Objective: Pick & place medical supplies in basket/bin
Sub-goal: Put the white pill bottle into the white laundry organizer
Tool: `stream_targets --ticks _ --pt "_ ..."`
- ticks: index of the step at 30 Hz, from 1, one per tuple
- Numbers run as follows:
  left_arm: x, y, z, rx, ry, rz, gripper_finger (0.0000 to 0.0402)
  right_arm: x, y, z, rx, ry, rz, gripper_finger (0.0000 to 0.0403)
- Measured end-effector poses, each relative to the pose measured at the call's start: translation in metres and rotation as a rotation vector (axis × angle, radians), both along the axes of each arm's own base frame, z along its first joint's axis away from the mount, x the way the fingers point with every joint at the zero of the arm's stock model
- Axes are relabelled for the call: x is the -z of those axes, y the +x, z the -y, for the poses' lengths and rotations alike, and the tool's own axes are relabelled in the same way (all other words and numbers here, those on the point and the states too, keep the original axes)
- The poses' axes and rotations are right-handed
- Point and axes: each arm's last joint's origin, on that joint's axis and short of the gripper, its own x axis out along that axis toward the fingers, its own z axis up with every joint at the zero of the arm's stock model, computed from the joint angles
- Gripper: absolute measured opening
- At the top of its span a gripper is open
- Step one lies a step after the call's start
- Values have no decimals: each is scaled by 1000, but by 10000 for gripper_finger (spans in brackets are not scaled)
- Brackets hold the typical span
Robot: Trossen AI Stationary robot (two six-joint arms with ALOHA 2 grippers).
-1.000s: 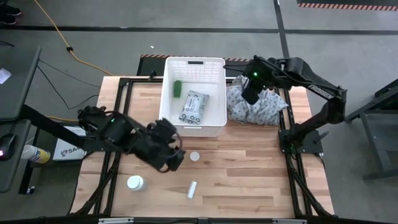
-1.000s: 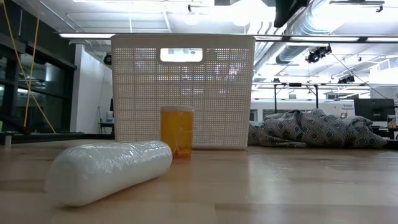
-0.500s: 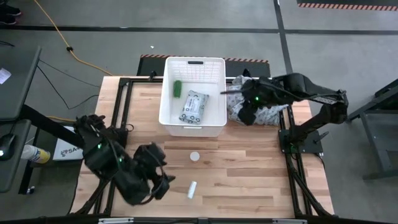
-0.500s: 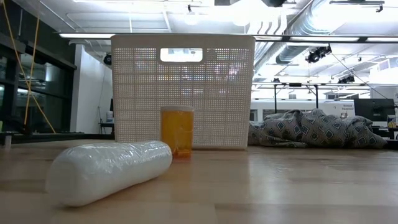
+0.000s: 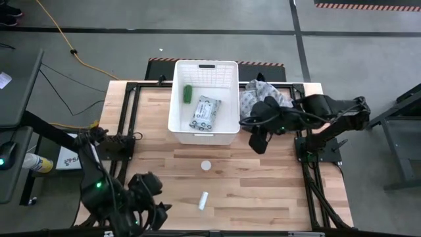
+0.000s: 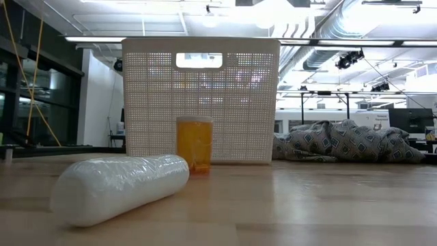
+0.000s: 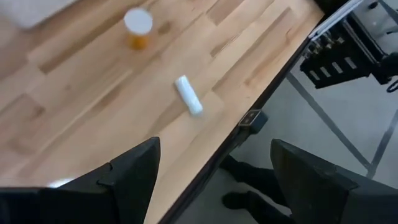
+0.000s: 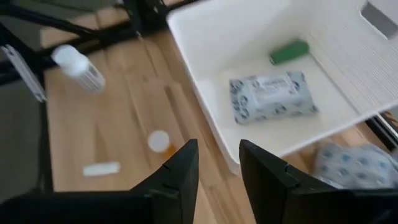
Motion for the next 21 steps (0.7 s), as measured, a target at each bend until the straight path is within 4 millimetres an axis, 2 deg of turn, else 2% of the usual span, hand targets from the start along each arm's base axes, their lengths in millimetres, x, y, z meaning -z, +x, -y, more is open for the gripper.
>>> stream_targets --ticks 7,21 --pt "18 -12 14 -52 -72 -98 337 -5 2 -11 -22 -6 68 108" --pt "58 -14 18 -129 -86 -324 335 0 8 -22 -48 -18 55 108"
